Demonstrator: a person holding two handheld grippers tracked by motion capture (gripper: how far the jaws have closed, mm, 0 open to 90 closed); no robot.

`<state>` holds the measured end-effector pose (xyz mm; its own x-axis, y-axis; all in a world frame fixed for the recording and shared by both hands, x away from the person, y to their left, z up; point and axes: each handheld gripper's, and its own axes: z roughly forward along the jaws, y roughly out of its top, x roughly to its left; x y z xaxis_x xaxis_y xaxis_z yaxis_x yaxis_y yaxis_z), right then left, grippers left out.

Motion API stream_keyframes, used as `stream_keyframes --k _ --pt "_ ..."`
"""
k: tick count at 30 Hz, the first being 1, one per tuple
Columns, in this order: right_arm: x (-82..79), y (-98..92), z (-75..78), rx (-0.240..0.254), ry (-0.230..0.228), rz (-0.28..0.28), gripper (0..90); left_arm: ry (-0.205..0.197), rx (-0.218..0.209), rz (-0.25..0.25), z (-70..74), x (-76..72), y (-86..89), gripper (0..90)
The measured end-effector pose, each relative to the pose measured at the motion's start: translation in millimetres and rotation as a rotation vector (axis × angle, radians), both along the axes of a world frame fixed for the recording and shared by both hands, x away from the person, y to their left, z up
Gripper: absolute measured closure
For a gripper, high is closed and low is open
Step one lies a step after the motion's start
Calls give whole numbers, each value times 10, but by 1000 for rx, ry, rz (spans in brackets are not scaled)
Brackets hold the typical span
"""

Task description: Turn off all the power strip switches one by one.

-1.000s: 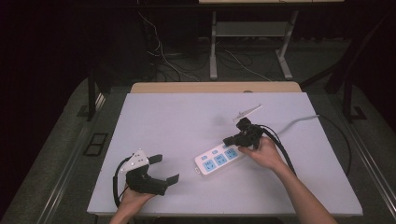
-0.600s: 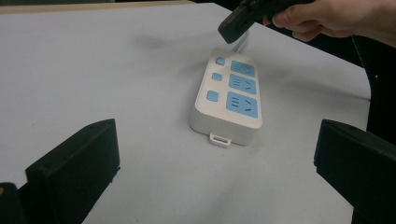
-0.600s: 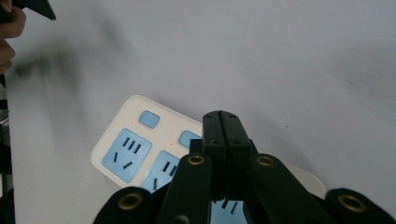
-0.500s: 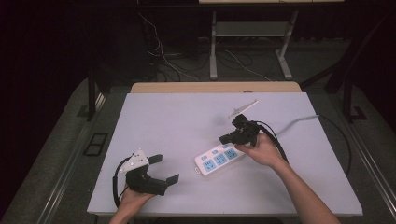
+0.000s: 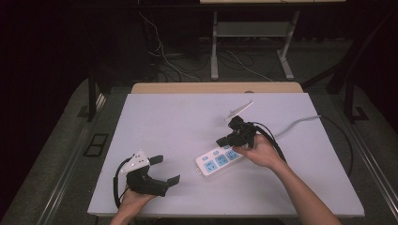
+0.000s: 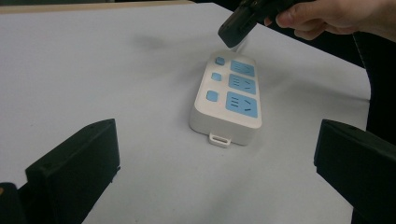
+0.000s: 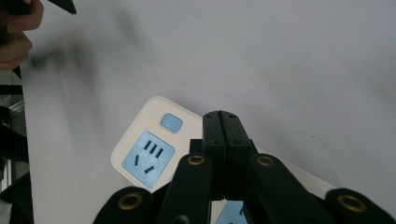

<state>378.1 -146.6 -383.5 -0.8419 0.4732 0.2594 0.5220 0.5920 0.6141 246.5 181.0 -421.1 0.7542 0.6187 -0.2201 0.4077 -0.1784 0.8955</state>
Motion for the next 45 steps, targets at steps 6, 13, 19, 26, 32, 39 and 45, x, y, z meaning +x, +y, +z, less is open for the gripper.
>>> stream_keyframes --k 6,13,19,26,32,39,45 --pt "-3 49 -31 -2 12 9 896 -1 2 -1 1 -1 0 0" --pt "11 84 -77 -8 24 13 896 -3 2 -1 1 1 5 0" --pt "19 111 -119 -20 31 17 896 -3 3 -2 5 -2 8 0" --pt "32 137 -162 -23 37 22 896 -4 1 -3 6 -3 9 0" --pt "33 165 -207 -40 47 24 896 -3 3 -3 5 -3 10 0" --pt "48 178 -267 -53 62 23 896 -4 -1 -1 6 -6 12 0" --pt "60 126 -316 -15 80 9 897 -4 -2 -2 5 -4 12 0"
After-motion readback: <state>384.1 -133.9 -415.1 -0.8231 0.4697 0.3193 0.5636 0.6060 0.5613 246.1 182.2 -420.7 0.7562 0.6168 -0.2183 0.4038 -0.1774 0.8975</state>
